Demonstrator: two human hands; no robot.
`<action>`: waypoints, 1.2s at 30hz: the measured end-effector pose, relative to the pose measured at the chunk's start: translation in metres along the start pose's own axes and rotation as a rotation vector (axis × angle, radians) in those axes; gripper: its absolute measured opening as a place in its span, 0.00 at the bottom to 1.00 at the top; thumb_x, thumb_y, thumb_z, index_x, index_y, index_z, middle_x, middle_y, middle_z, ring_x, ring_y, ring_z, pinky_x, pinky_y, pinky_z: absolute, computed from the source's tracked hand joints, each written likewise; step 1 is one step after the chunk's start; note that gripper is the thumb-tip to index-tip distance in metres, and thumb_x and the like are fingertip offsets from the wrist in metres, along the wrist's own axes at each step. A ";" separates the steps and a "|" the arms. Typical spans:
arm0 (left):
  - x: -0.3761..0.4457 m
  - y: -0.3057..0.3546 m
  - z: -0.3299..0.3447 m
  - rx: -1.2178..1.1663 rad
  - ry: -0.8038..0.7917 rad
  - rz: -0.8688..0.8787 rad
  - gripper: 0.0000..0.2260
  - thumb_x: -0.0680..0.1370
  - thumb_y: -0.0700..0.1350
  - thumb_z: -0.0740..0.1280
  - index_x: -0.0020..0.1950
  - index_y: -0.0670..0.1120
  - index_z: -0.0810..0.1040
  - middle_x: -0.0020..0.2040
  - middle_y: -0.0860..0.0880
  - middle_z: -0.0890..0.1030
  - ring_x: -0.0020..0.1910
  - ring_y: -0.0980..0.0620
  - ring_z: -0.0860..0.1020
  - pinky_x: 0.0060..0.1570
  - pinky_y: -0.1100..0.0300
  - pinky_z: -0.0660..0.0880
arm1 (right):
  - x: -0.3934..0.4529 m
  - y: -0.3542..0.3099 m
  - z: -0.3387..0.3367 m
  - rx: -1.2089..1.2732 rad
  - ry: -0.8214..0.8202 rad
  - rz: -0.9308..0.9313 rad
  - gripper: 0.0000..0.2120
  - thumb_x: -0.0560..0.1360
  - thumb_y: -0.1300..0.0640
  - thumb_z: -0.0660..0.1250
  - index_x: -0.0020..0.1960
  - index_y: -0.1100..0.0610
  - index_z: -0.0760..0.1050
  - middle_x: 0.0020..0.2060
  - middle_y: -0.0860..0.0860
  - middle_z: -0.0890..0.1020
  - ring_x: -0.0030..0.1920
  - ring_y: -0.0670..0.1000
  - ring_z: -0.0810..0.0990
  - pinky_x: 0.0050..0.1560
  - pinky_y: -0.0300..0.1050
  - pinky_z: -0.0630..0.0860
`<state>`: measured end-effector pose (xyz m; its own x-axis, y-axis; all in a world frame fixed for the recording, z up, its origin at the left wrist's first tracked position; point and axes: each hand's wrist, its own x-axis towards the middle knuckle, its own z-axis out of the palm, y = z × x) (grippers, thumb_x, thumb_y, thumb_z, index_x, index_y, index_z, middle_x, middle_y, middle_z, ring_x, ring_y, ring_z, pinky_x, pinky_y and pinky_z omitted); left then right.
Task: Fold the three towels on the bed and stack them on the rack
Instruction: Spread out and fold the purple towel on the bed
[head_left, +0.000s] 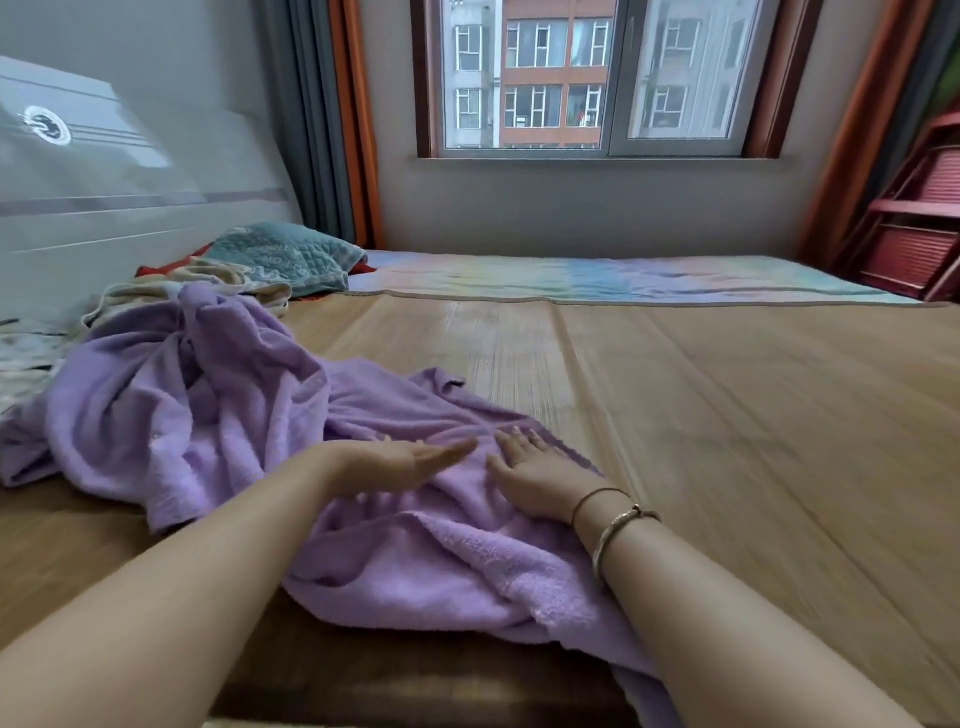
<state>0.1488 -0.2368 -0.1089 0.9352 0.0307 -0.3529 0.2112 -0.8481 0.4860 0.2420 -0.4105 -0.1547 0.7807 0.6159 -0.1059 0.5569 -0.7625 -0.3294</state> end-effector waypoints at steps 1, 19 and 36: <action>0.010 0.006 0.004 -0.039 0.041 -0.005 0.35 0.69 0.78 0.47 0.71 0.65 0.66 0.71 0.60 0.66 0.75 0.54 0.57 0.75 0.49 0.51 | 0.002 0.010 -0.004 -0.008 0.014 0.018 0.28 0.82 0.44 0.45 0.78 0.53 0.47 0.78 0.52 0.46 0.78 0.51 0.44 0.77 0.49 0.42; 0.225 0.255 0.103 0.369 0.082 0.298 0.26 0.77 0.68 0.49 0.73 0.71 0.45 0.79 0.55 0.43 0.77 0.41 0.42 0.72 0.38 0.39 | 0.000 0.270 -0.124 -0.073 0.358 0.551 0.21 0.79 0.49 0.50 0.65 0.53 0.73 0.64 0.55 0.76 0.65 0.55 0.73 0.62 0.48 0.66; 0.202 0.153 0.065 0.384 0.345 -0.010 0.29 0.78 0.66 0.46 0.77 0.62 0.44 0.79 0.54 0.42 0.78 0.43 0.43 0.71 0.36 0.43 | 0.017 0.265 -0.091 -0.201 0.150 0.344 0.25 0.82 0.53 0.46 0.78 0.45 0.46 0.78 0.50 0.44 0.77 0.55 0.45 0.74 0.60 0.46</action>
<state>0.3512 -0.3945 -0.1578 0.9866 0.1579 -0.0401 0.1619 -0.9778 0.1327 0.4286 -0.6203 -0.1586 0.9549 0.2947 -0.0351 0.2896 -0.9511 -0.1077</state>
